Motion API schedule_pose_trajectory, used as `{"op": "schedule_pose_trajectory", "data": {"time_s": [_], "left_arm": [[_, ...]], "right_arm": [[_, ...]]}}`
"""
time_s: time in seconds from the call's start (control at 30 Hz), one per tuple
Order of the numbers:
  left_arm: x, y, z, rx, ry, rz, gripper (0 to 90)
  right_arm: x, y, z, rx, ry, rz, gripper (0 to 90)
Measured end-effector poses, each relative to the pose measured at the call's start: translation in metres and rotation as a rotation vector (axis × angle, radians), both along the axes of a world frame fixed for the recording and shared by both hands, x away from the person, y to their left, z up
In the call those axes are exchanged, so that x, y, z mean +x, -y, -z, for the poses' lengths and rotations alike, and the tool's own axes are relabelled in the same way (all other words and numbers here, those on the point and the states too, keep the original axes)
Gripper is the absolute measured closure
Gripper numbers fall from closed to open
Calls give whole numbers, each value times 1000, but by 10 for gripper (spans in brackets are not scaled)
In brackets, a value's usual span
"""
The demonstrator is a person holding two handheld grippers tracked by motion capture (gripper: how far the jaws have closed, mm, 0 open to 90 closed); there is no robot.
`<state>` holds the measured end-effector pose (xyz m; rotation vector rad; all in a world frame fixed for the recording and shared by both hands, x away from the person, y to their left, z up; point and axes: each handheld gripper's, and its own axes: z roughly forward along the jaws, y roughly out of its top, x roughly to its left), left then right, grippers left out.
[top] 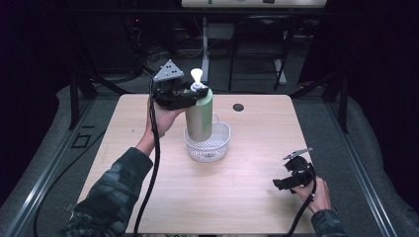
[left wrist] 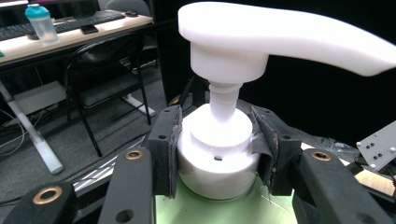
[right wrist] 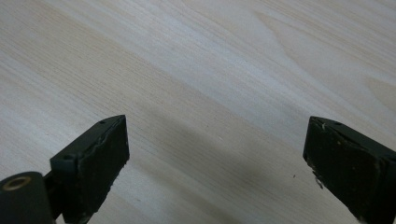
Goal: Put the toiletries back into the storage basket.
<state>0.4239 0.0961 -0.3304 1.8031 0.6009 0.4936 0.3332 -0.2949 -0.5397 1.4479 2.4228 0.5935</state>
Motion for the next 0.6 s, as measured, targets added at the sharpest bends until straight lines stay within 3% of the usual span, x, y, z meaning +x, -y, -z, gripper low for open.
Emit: {"op": "schedule_pose_trajectory", "data": {"time_s": [0.6], "left_arm": [[7, 6, 21, -4, -22, -9, 557]], "right_arm": [[0, 0, 0, 1, 0, 3, 64]]}}
